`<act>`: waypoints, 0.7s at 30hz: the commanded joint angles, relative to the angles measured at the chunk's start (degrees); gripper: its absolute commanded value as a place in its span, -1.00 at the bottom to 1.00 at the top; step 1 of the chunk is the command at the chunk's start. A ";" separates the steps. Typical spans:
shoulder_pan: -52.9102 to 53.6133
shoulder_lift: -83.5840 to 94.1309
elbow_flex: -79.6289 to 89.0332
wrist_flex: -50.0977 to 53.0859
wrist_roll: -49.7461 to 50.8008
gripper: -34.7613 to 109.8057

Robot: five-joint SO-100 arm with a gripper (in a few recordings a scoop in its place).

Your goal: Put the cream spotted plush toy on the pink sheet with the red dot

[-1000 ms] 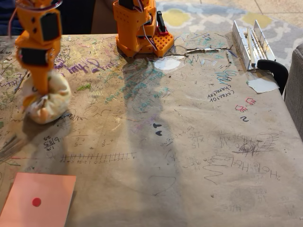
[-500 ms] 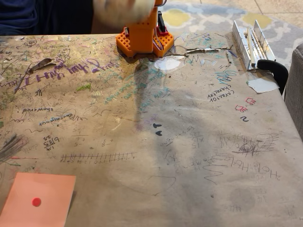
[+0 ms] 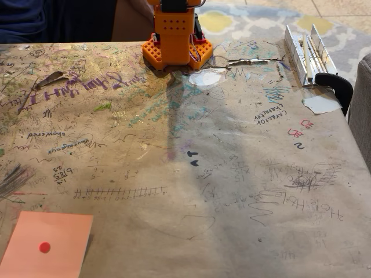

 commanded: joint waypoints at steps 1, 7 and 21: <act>6.15 -6.94 10.28 -13.89 -1.67 -0.52; 11.87 -75.94 -11.69 -23.29 -7.47 -0.08; 14.41 -42.63 19.25 -21.18 -24.35 0.18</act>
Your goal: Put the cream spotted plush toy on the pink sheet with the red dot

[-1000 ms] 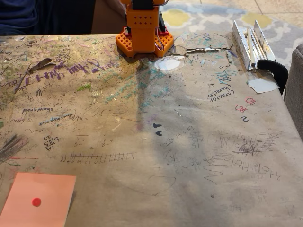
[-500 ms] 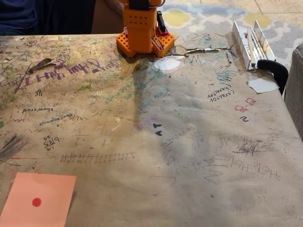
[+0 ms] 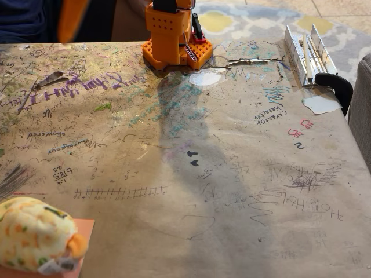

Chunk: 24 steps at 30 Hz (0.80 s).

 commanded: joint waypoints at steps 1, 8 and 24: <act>-1.49 7.29 9.49 0.26 -0.26 0.17; -2.99 13.36 15.38 1.23 1.14 0.04; -2.99 17.40 18.90 0.97 2.29 0.00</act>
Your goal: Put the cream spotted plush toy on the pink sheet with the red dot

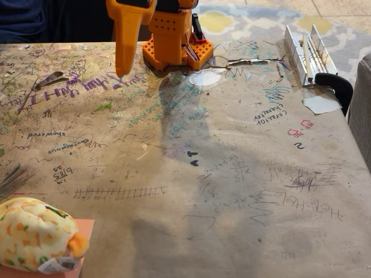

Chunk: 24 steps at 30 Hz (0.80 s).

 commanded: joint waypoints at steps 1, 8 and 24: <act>0.97 2.46 -0.70 0.00 -0.44 0.00; 1.76 2.72 -0.44 -0.62 -0.44 0.01; 2.90 4.04 2.11 -3.08 -1.23 0.01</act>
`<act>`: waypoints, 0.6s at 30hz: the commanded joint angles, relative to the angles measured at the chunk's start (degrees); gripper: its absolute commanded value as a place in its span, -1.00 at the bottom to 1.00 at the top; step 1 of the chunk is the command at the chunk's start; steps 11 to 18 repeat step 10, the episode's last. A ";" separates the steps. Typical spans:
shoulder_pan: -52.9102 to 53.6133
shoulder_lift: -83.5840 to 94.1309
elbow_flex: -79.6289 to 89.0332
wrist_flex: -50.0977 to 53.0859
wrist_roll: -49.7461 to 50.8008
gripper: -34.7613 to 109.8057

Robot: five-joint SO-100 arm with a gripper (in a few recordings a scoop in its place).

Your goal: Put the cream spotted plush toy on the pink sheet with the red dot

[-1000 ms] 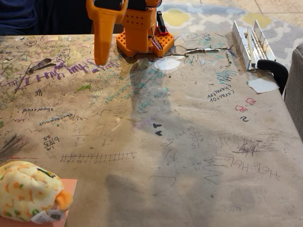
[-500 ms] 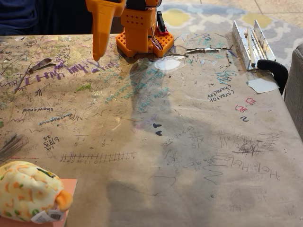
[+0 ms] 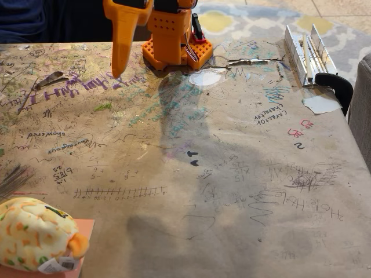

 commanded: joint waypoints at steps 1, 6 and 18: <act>0.62 1.76 -0.97 -0.18 -1.14 0.01; 0.35 2.11 -1.05 0.00 -0.79 0.01; 0.18 2.64 0.44 -0.79 -0.62 0.01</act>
